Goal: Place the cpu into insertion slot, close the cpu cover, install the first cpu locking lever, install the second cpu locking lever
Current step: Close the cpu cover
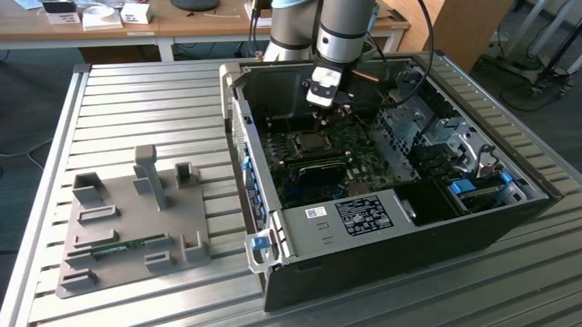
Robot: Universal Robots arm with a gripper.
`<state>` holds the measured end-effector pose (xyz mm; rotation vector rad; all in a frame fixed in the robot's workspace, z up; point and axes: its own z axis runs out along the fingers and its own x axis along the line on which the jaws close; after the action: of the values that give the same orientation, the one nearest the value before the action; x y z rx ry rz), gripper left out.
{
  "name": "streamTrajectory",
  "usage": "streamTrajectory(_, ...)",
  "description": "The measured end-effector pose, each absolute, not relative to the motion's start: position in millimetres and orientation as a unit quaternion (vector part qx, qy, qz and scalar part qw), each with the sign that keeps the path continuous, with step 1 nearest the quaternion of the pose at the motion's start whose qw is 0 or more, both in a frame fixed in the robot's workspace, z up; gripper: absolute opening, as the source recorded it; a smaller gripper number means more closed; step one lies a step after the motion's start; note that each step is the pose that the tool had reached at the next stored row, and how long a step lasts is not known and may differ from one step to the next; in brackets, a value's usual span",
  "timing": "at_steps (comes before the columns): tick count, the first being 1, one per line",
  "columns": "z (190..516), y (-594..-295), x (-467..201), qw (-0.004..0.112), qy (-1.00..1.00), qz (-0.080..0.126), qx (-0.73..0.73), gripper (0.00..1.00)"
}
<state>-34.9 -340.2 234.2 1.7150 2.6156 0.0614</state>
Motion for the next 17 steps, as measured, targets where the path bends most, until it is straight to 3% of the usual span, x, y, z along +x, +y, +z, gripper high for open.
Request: streamTrajectory(17,232.8,-340.2,-34.9,0.005,0.895,0.02,0.446,0.11)
